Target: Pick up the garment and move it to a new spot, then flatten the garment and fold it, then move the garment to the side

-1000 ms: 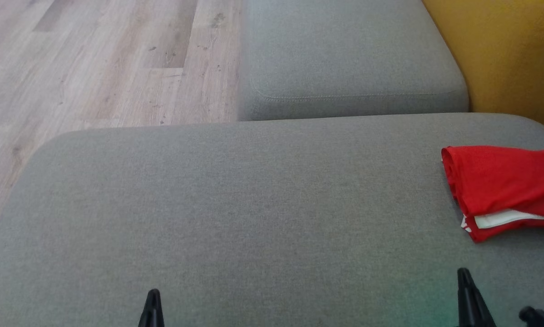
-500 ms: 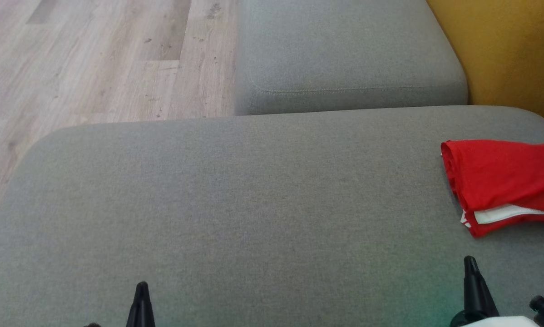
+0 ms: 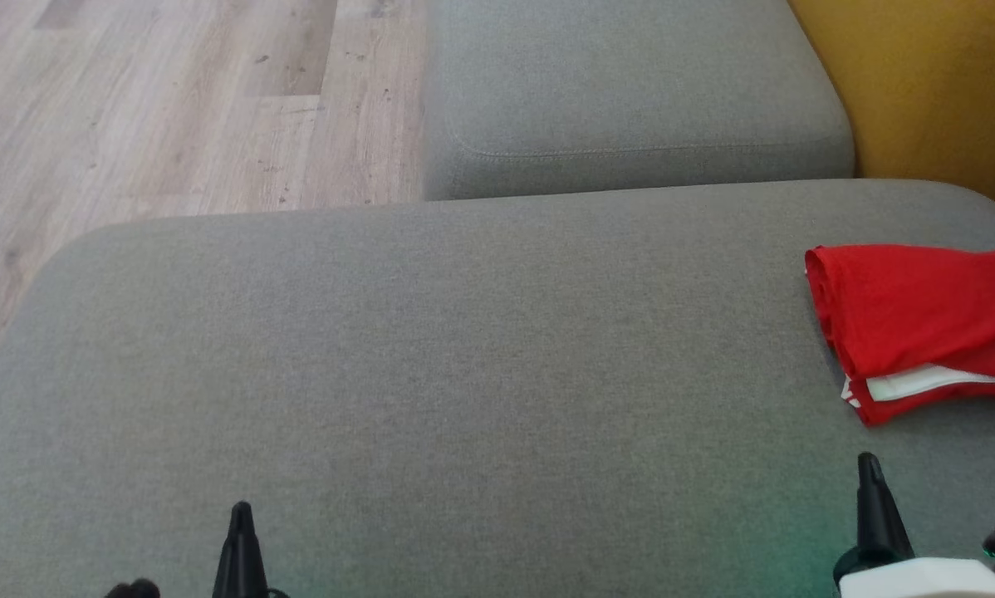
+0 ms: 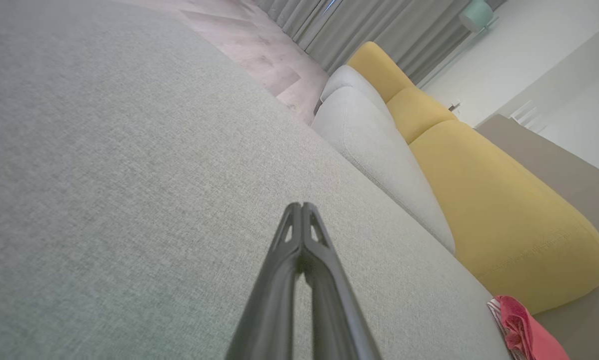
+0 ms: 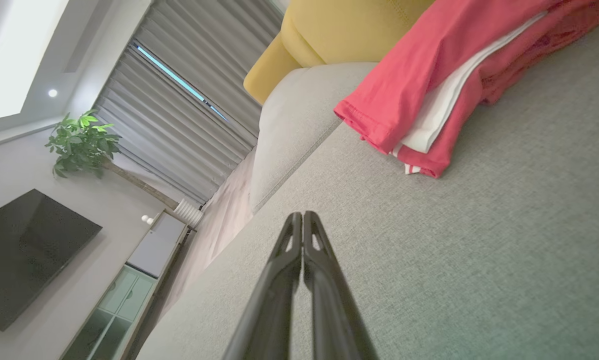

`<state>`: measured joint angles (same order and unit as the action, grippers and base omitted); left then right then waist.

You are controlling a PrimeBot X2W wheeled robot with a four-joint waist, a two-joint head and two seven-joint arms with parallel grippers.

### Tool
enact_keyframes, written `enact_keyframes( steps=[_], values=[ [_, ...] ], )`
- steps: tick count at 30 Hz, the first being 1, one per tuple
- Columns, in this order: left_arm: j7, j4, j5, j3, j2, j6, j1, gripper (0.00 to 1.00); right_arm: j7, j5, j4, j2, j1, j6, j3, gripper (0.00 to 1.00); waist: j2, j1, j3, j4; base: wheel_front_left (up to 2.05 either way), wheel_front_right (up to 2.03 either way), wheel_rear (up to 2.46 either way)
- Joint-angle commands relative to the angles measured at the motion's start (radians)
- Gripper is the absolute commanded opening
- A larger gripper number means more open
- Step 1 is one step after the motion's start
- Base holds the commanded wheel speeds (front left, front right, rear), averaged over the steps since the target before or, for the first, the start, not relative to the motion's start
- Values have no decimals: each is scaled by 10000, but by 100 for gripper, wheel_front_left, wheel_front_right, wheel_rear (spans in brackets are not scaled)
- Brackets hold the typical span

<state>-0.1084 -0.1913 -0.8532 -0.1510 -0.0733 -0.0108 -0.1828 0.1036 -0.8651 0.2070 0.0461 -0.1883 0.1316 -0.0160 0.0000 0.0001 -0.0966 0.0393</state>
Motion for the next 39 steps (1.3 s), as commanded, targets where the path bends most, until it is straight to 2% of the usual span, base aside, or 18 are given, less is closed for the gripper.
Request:
enact_keyframes(
  steps=[1, 39],
  values=[
    [47, 258, -299, 345, -101, -124, 691, 0, -81, -307, -261, 216, 635, -5, 6, 0, 0, -1, 22, -10, 0, 0, 0],
    [1118, -201, -4834, 1442, -99, -762, 1984, 0, -1171, -4695, 107, 247, 1999, -7, -392, 0, 0, -1, 601, -238, 0, 0, 0]
  ],
)
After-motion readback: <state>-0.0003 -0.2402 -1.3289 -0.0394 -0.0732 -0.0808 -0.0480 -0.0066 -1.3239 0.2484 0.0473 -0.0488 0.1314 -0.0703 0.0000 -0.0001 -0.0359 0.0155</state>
